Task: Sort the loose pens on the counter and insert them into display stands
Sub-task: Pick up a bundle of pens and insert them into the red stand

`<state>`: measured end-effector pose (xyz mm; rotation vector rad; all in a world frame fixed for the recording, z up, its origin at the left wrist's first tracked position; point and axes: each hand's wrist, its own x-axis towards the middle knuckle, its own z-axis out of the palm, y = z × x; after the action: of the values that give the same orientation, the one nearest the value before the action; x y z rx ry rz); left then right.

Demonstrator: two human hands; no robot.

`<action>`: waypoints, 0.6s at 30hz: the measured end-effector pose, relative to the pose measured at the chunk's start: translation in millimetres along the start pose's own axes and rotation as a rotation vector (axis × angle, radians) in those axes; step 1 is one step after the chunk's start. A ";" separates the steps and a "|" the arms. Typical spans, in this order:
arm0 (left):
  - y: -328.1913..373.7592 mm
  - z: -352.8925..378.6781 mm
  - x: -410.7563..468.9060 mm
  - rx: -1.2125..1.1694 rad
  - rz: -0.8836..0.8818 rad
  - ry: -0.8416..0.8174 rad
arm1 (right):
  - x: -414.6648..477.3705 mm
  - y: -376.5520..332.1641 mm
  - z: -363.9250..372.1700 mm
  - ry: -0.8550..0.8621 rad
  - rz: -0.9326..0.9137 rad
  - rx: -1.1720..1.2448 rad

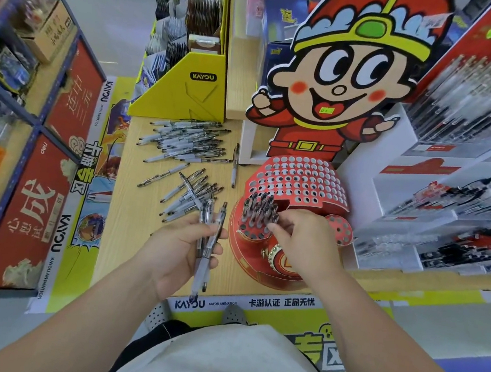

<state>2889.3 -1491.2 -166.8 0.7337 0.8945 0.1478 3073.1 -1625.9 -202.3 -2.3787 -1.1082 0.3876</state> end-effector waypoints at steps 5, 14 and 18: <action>5.9 5.1 -10.7 0.128 0.028 -0.028 | -11.7 0.5 -11.9 0.101 0.040 0.205; 11.4 30.4 -23.1 0.209 0.065 -0.261 | -29.4 -40.5 -30.9 -0.274 0.094 0.975; 11.6 35.2 -21.6 0.223 0.052 -0.275 | -32.9 -36.0 -36.2 -0.313 0.114 1.076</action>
<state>2904.2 -1509.6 -131.1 0.9599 0.6352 -0.0087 3045.4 -1642.5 -150.8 -1.4332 -0.6061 1.0957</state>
